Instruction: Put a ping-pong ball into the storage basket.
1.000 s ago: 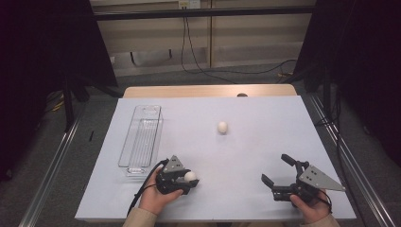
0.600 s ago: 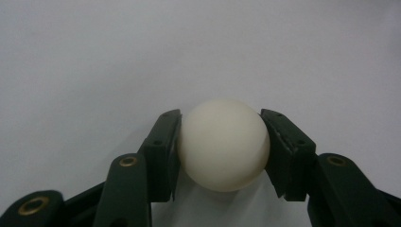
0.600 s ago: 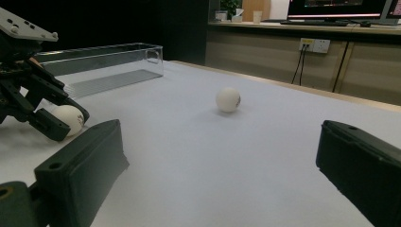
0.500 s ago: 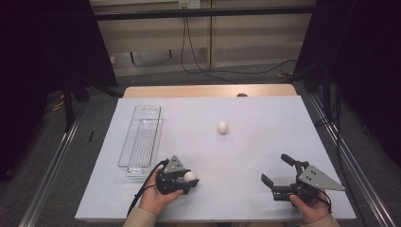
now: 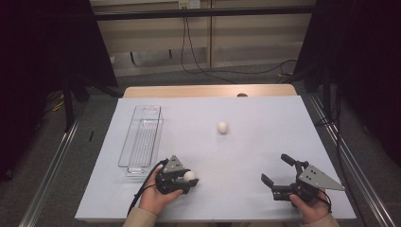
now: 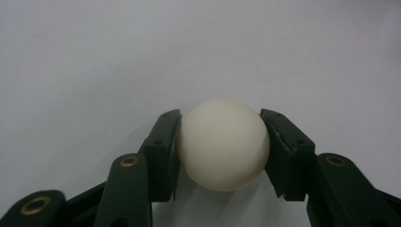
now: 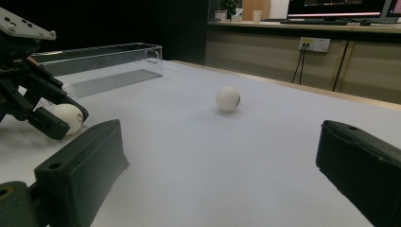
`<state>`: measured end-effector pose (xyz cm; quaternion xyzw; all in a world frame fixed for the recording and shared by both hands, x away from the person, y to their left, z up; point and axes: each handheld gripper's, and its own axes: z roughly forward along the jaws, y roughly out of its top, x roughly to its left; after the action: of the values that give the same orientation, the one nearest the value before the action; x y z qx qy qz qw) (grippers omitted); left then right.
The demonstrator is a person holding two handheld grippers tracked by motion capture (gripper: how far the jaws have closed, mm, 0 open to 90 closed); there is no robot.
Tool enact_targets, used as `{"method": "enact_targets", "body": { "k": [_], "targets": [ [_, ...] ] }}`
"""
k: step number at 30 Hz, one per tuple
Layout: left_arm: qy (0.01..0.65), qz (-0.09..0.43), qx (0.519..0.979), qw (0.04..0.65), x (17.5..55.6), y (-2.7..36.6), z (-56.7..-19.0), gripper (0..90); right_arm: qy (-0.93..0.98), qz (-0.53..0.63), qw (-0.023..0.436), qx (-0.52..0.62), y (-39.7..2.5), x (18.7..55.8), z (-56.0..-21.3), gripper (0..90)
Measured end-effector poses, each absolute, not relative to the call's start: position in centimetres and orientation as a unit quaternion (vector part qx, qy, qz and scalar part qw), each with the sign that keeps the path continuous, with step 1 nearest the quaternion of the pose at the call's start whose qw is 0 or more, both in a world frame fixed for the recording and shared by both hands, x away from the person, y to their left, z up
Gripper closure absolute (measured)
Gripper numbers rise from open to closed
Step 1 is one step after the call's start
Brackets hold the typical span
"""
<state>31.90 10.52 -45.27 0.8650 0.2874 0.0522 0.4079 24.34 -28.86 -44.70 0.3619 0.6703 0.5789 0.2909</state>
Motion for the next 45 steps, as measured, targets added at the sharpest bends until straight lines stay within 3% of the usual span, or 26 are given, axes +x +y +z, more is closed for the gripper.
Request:
{"method": "enact_targets", "body": {
  "k": [45],
  "targets": [
    [0.321, 0.052, 0.843, 0.429, 32.9, 11.2, -43.1, 51.0, 0.667, 0.582, 0.287, 0.366, -28.9, 24.4, -44.8, 1.3]
  ]
}}
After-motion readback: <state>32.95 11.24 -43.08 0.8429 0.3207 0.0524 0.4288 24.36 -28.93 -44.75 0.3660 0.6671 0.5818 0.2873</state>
